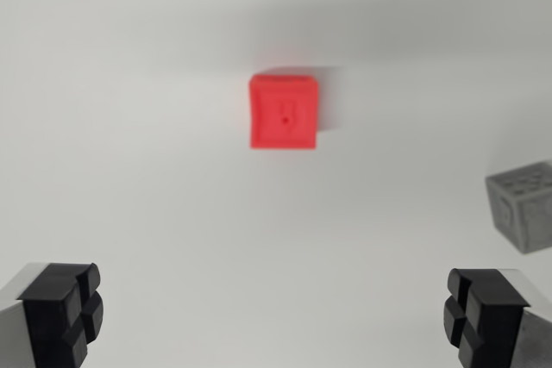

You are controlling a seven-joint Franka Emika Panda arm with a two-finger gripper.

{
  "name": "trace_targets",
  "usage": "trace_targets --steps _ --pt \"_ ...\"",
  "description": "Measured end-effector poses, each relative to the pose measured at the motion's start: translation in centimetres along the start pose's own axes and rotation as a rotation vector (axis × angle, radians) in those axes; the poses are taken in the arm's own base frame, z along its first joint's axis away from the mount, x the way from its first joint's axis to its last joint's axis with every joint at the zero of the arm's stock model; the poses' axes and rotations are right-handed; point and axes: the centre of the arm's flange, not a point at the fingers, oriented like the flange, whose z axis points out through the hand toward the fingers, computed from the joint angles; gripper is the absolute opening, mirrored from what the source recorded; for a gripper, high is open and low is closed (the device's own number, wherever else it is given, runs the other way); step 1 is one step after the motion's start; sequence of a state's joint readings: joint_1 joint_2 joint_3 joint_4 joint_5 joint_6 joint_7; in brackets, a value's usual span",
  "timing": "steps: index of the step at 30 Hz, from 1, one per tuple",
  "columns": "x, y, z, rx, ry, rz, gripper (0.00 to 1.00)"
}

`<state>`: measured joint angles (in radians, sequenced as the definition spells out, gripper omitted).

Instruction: Destack cube

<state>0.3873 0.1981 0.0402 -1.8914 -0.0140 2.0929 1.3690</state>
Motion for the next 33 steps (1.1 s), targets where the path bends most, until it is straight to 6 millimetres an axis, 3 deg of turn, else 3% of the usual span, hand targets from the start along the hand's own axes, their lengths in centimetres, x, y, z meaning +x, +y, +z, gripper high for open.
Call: trace_targets --steps 11,33 --pt "0.0 0.0 -1.2 0.0 0.0 0.0 1.0" --pt "0.0 0.0 -1.2 0.0 0.0 0.0 1.0"
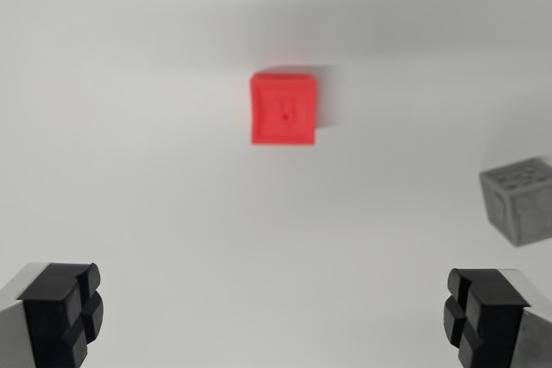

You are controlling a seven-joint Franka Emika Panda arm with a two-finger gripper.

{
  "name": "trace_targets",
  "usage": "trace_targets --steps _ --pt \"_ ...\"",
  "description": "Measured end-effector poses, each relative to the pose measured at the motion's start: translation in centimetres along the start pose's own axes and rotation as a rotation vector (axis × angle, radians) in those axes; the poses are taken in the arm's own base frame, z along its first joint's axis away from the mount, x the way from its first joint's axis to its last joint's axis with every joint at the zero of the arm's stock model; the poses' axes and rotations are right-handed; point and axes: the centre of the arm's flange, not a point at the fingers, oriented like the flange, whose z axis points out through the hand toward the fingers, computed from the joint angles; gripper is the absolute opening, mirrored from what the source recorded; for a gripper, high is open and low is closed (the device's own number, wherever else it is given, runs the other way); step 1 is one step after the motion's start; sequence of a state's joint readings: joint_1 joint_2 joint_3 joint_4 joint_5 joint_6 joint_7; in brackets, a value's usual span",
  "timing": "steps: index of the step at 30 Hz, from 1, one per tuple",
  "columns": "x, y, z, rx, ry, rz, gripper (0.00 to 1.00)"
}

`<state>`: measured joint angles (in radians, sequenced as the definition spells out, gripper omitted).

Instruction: Destack cube

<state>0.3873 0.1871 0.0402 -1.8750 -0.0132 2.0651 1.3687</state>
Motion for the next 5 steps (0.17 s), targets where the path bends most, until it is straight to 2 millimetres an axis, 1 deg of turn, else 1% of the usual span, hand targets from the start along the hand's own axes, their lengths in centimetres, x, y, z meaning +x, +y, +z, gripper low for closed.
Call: trace_targets --steps 5 --pt "0.0 0.0 0.0 0.0 0.0 0.0 1.0"
